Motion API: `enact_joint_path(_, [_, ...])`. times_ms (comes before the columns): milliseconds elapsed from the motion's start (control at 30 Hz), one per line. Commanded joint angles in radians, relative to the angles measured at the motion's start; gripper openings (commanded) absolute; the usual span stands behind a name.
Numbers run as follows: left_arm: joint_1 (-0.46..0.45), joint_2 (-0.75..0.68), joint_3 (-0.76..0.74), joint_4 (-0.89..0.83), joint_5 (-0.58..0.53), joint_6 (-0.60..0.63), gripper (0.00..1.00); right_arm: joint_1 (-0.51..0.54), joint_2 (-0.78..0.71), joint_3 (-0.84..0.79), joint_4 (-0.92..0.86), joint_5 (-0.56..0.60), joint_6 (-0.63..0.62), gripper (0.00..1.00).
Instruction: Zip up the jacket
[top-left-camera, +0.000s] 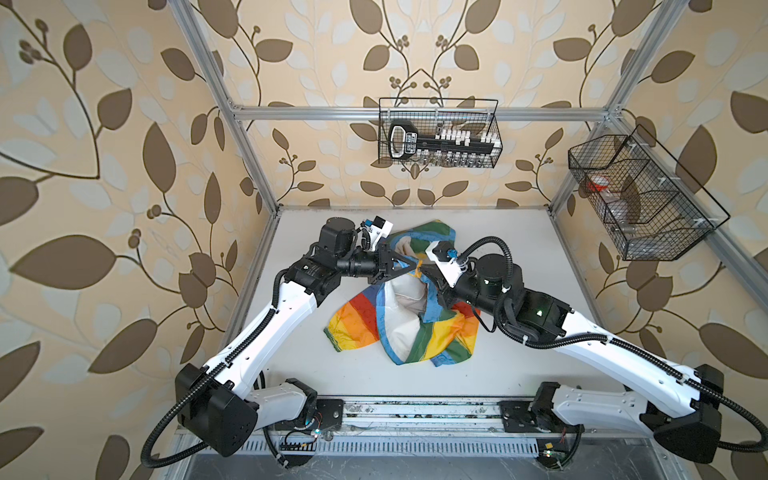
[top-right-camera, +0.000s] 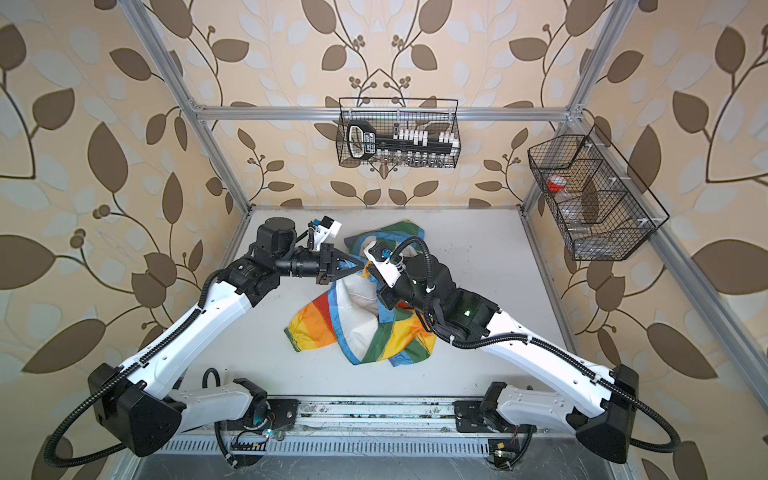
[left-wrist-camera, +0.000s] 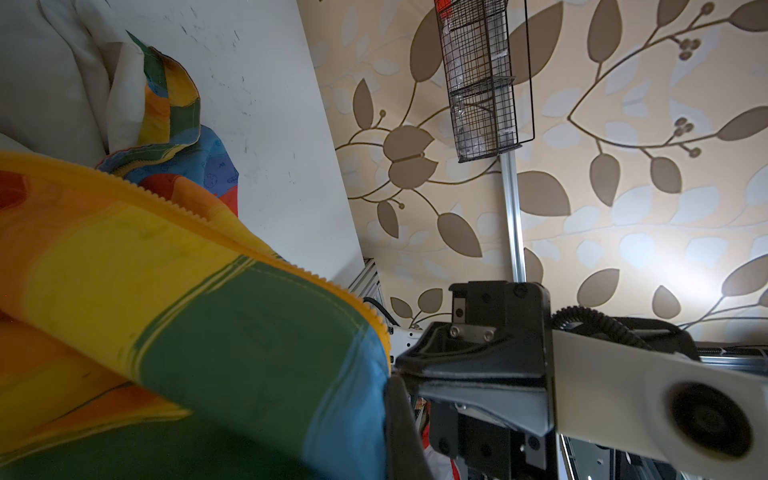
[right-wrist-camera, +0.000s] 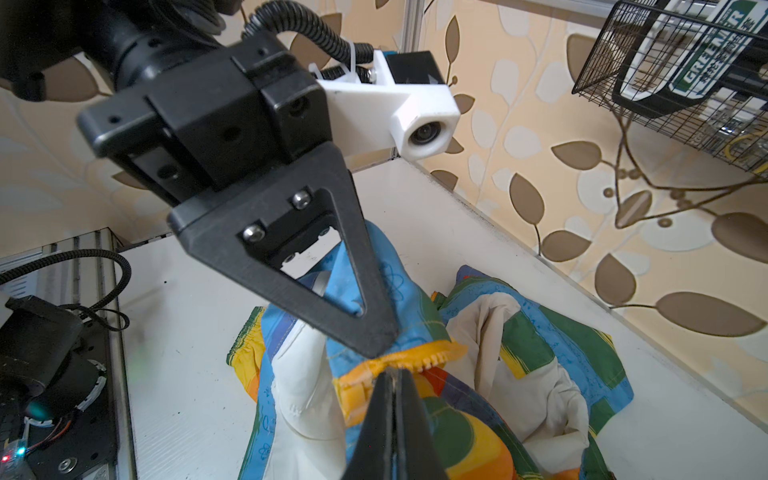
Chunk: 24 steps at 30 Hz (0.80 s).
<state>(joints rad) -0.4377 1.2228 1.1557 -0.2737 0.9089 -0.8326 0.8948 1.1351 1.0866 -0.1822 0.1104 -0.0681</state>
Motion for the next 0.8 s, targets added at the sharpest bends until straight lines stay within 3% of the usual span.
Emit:
enact_joint_path(0, [-0.002,-0.013,-0.003,-0.061,0.087,0.04,0.0,-0.023,0.011,0.018,0.02,0.157,-0.015,0.0])
enact_joint_path(67, [-0.003,-0.015,-0.004,-0.075,0.091,0.049,0.0,-0.023,0.016,0.022,0.014,0.18,-0.023,0.0])
enact_joint_path(333, [-0.003,0.012,-0.005,-0.169,0.047,0.103,0.0,0.003,-0.018,0.008,0.034,0.079,-0.038,0.0])
enact_joint_path(500, [-0.003,0.012,-0.01,-0.195,0.04,0.122,0.0,-0.012,0.036,-0.009,-0.021,0.115,-0.032,0.0])
enact_joint_path(767, [-0.003,0.031,-0.106,-0.234,0.036,0.187,0.0,-0.035,0.053,-0.192,0.109,0.028,0.062,0.0])
